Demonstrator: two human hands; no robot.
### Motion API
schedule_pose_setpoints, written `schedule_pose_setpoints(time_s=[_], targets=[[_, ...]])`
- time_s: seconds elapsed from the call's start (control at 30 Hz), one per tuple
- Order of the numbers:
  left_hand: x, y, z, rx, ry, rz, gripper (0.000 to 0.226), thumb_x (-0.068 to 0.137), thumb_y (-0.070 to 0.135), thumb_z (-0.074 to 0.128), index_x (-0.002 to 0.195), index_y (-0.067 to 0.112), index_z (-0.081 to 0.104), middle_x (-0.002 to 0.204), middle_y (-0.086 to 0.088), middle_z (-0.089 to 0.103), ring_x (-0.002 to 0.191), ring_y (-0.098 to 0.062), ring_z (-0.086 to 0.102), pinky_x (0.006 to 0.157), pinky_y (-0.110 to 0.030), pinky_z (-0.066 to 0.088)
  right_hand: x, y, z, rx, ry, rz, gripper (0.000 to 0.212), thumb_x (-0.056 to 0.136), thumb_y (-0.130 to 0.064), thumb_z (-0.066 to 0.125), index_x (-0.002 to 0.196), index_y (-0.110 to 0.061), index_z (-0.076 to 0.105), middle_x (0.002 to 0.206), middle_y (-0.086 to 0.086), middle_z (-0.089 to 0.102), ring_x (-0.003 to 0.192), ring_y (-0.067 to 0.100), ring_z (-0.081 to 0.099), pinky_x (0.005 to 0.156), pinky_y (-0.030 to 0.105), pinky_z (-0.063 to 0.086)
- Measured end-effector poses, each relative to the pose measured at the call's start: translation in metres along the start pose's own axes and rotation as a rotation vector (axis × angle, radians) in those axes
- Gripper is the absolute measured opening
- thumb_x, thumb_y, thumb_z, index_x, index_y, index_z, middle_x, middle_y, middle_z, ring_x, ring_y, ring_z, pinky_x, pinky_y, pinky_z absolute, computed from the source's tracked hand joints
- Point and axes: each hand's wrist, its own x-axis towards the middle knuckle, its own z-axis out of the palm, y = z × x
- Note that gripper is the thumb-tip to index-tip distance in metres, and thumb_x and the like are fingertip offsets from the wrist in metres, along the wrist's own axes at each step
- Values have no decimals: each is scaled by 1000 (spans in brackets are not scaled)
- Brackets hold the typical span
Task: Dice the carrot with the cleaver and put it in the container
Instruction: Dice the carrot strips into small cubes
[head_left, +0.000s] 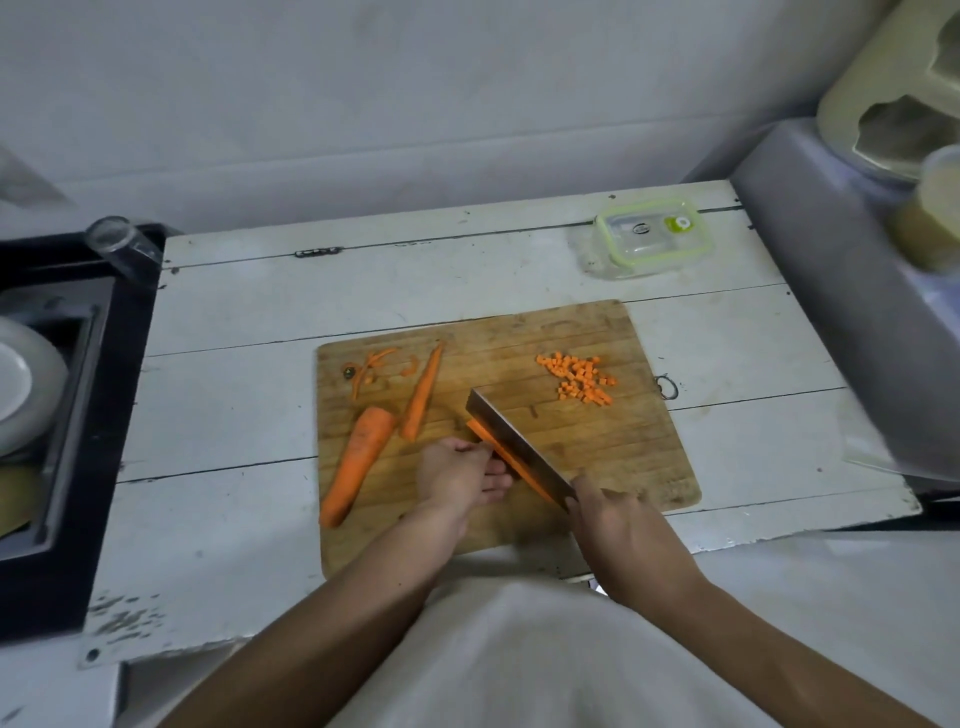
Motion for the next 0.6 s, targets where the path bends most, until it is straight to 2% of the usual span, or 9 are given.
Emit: schedule_pose_setpoints(time_s=[0.13,0.37,0.47,0.6], targets=[[2,-1,-2,-15,-14,-1,14,100,18,65,101,4,64,74,-13,76,67,-27,76,62,-36,63,-3,5,1,51,65,-3,36,77,-13,81,79,-19,45,47,-4,52,32,22,47,43,24,16],[1,-3,-1,-18,-15,12,11,101,17,63,102,6,61,78,-15,76,62,-25,74,57,-33,61,0,0,3,-68,-25,10,44,63,-8,86,76,-20,46,44,-5,49,31,18,46,42,25,22],[1,-4,-1,-9,-23,22,9,101,16,64,100,7,61,79,-15,75,62,-24,74,60,-35,63,4,-6,0,-65,-13,45,42,67,-9,86,73,-20,46,41,-4,48,27,17,44,41,22,19],[2,-3,-1,-7,-28,12,10,100,16,64,101,8,58,77,-14,74,59,-23,72,60,-37,63,7,-6,2,-70,-74,49,39,73,-7,81,77,-19,44,45,-6,51,30,17,47,39,22,21]])
